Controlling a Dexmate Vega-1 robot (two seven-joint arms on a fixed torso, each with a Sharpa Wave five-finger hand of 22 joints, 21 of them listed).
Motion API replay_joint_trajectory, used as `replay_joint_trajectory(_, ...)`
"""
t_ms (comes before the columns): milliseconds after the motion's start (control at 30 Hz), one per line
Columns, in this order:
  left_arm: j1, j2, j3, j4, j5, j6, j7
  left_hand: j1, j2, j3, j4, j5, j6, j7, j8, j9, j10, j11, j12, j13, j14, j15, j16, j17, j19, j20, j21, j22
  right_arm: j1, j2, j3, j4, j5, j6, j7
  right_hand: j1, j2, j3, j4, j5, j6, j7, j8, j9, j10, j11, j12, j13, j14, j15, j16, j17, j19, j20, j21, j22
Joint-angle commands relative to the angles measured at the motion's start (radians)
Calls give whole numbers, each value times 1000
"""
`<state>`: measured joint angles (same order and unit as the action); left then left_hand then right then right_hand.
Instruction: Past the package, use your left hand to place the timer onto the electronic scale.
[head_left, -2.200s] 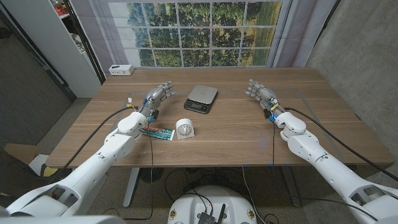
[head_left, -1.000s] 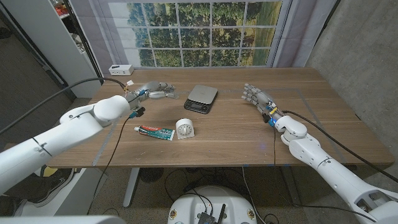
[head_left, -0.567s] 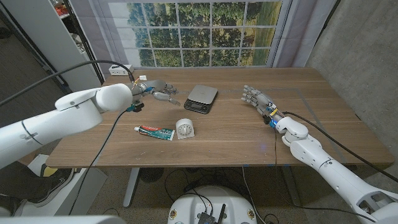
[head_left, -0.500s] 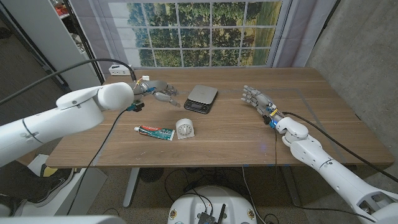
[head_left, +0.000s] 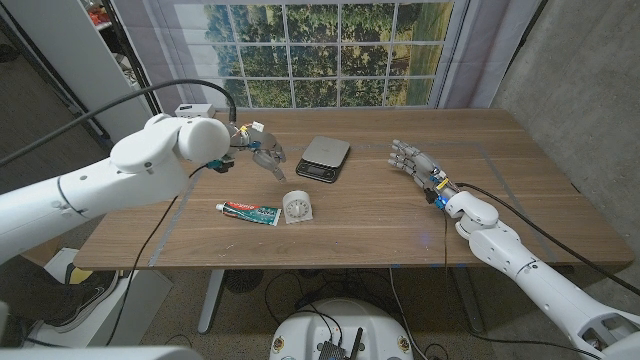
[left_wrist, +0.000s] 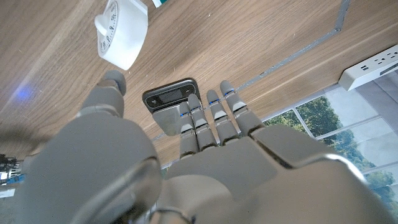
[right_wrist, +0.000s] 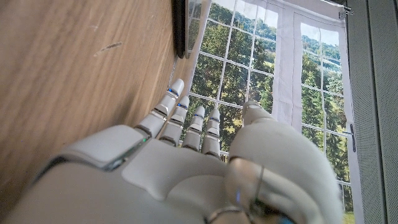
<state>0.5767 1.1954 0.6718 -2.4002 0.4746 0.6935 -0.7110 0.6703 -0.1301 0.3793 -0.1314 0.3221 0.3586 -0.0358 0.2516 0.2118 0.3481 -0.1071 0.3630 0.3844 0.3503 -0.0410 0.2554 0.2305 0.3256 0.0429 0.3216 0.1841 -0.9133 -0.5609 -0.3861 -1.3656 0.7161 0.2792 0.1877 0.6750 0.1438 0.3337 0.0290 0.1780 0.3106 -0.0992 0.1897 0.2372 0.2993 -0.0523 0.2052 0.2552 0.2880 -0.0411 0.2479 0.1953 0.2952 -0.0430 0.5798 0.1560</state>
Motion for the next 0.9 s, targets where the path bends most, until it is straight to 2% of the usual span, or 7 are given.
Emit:
replay_joint_trajectory(33, -69, -83, 84, 5, 218, -14, -262, 2, -12, -10, 1, 8, -14, -5, -5, 4, -14, 4, -8, 6, -8, -46, 0, 3, -2, 9, -3, 6, -3, 2, 4, 12, 15, 10, 23, -4, 2, 2, -6, -1, -1, 4, 4, 2, 6, 8, 3, 3, 8, -91, 4, 0, 10, -38, -4, 6)
replay_joint_trajectory(133, -53, -99, 80, 7, 244, -15, -283, 2, -12, -13, 2, 10, -14, -9, -6, 4, -13, 2, -9, 7, -5, -50, 2, 3, -2, 8, -4, 6, -2, 10, 5, 25, 21, 21, 33, -8, 3, 1, -5, -1, -1, 3, 4, 0, 10, 11, 4, 2, 11, -90, 4, 1, 10, -38, -7, 6)
replay_joint_trajectory(233, -33, -115, 70, 15, 249, -6, -296, 10, -1, -13, 5, 15, -36, -28, -15, 5, -19, 9, -13, 10, -4, -47, 3, 5, 2, 4, -4, 7, 1, 18, 7, 41, 33, 32, 53, -32, 2, -8, 7, -3, 5, 4, 7, -3, 16, 13, 6, 0, 18, -91, 7, 4, 14, -34, -13, 6)
replay_joint_trajectory(367, -2, -127, 67, 16, 279, -1, -290, 19, 12, -11, 7, 20, -53, -19, -23, 5, -24, 10, -17, 12, 2, -47, 6, 7, 16, -6, 0, 8, -1, 22, 10, 43, 34, 42, 54, -61, 2, -19, 23, -3, 10, 5, 10, -6, 22, 15, 8, -1, 27, -92, 10, 7, 19, -32, -21, 6)
replay_joint_trajectory(533, 44, -135, 53, 16, 303, 0, -264, 38, 34, -5, 8, 25, -34, -12, -15, 5, -16, 3, -16, 16, 19, -52, 14, 10, 27, -8, 2, 9, -8, 20, 11, 40, 35, 46, 60, -72, 3, -23, 29, -2, 15, 5, 11, -8, 27, 17, 9, -2, 31, -91, 11, 7, 21, -30, -24, 6)
replay_joint_trajectory(767, 136, -131, -7, 21, 252, -3, -160, 61, 60, 0, 8, 25, -17, -15, -9, 5, 1, -6, -12, 20, 36, -63, 23, 16, 43, -19, 7, 10, -15, 24, 7, 38, 34, 54, 67, -79, 3, -23, 31, 0, 19, 6, 13, -11, 34, 16, 11, -4, 38, -91, 10, 5, 23, -29, -30, 6)
replay_joint_trajectory(900, 172, -131, -31, 31, 211, -14, -101, 90, 78, -6, 1, 14, -11, -6, -8, 5, -1, 3, -17, 24, 30, -62, 27, 20, 95, -20, 24, 10, -19, 24, 5, 34, 33, 56, 67, -78, 3, -20, 28, 1, 23, 5, 14, -12, 36, 16, 11, -4, 42, -93, 8, 3, 25, -29, -34, 6)
